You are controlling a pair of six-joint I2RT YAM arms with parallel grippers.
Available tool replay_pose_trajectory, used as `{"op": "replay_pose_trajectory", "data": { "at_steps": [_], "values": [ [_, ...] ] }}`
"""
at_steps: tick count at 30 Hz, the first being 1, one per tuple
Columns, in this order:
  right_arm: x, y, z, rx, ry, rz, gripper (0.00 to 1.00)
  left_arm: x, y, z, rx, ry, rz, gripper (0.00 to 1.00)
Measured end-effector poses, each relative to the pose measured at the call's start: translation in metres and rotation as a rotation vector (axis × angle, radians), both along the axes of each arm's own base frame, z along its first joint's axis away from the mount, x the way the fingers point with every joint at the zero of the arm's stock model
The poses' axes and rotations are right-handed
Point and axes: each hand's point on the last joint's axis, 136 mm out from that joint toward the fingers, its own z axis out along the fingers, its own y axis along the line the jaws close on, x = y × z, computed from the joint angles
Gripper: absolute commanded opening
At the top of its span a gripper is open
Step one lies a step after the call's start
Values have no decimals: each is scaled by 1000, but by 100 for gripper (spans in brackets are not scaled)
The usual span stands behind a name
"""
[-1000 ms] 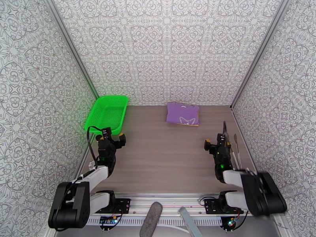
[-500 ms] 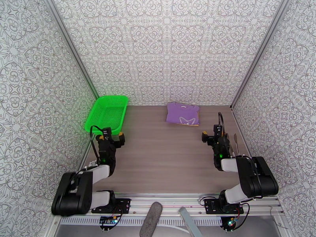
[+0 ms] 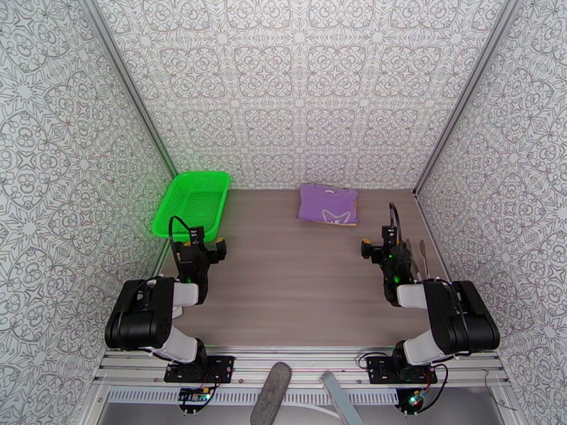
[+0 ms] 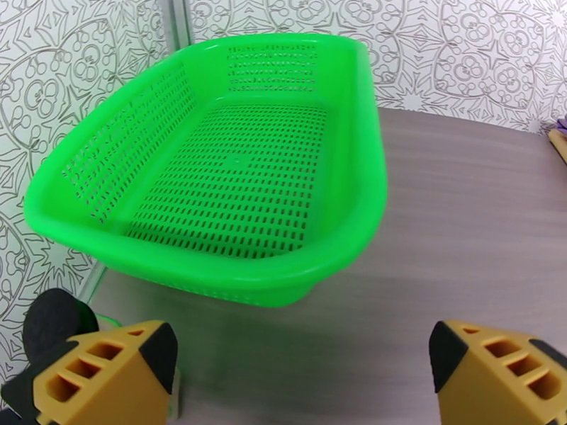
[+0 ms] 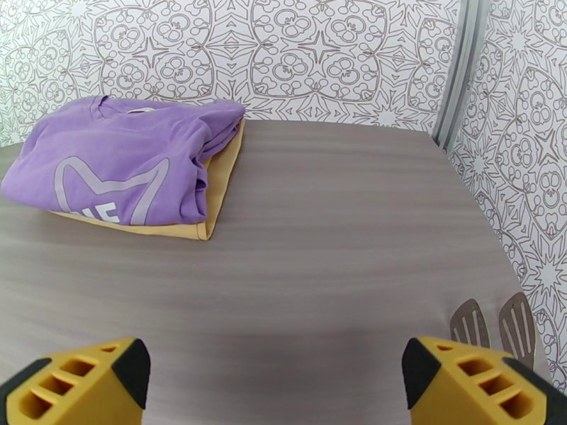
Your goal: Fold and stack the mixed laundry pile
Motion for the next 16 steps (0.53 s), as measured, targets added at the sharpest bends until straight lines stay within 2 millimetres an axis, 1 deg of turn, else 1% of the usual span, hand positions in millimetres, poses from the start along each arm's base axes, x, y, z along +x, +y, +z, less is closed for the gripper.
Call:
{"op": "replay_pose_trajectory", "data": {
  "at_steps": [7,16],
  "values": [
    [0,0,0,0,0,0,99,1,-13,-1,1,7,-39,99],
    [0,0,0,0,0,0,99,1,-12,-3,-3,13,-43,99]
  ]
}}
